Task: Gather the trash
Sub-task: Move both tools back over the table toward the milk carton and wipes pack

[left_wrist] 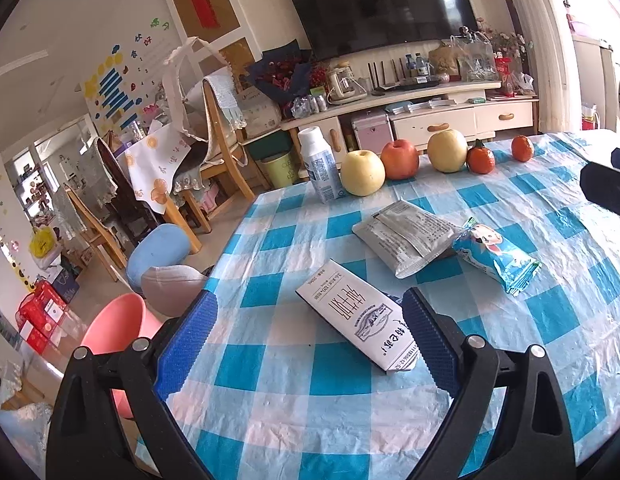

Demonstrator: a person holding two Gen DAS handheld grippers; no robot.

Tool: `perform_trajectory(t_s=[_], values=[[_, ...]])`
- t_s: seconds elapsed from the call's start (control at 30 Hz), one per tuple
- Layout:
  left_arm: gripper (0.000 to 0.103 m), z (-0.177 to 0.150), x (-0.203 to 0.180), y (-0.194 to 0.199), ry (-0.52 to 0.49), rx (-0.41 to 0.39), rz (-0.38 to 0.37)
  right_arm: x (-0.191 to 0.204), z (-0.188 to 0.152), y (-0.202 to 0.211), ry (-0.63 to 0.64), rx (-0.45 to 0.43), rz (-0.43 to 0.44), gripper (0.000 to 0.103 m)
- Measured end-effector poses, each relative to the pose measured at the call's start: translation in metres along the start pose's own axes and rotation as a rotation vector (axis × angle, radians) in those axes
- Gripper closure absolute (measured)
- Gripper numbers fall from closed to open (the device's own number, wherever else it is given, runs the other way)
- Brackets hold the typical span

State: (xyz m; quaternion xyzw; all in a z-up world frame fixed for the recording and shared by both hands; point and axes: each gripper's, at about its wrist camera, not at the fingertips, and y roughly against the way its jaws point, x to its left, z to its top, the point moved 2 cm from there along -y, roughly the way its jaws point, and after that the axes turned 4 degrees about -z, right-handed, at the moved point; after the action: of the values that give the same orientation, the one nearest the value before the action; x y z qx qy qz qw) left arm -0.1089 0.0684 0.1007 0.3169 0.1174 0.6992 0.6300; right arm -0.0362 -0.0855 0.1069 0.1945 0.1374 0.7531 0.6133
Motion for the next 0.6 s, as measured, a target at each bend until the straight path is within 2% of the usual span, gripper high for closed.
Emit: perform_trajectory(t_s=[0.17,0.3,0.5,0.6], values=[[0.010,-0.004,-0.011,-0.011,0.007,0.035,-0.023,-0.021,0.004,-0.006,-0.039,0.021,-0.013,0.010],[0.010,-0.010,-0.016,-0.023,0.034,0.073,-0.067,-0.042,0.005,-0.014,-0.067,0.055,-0.056,0.010],[0.010,-0.020,-0.016,-0.048,0.161,0.161,-0.169,-0.070,0.003,-0.030,-0.143,0.129,-0.074,0.010],[0.010,-0.025,-0.017,-0.063,0.225,0.205,-0.218,-0.068,-0.001,-0.043,-0.140,0.184,-0.052,0.010]])
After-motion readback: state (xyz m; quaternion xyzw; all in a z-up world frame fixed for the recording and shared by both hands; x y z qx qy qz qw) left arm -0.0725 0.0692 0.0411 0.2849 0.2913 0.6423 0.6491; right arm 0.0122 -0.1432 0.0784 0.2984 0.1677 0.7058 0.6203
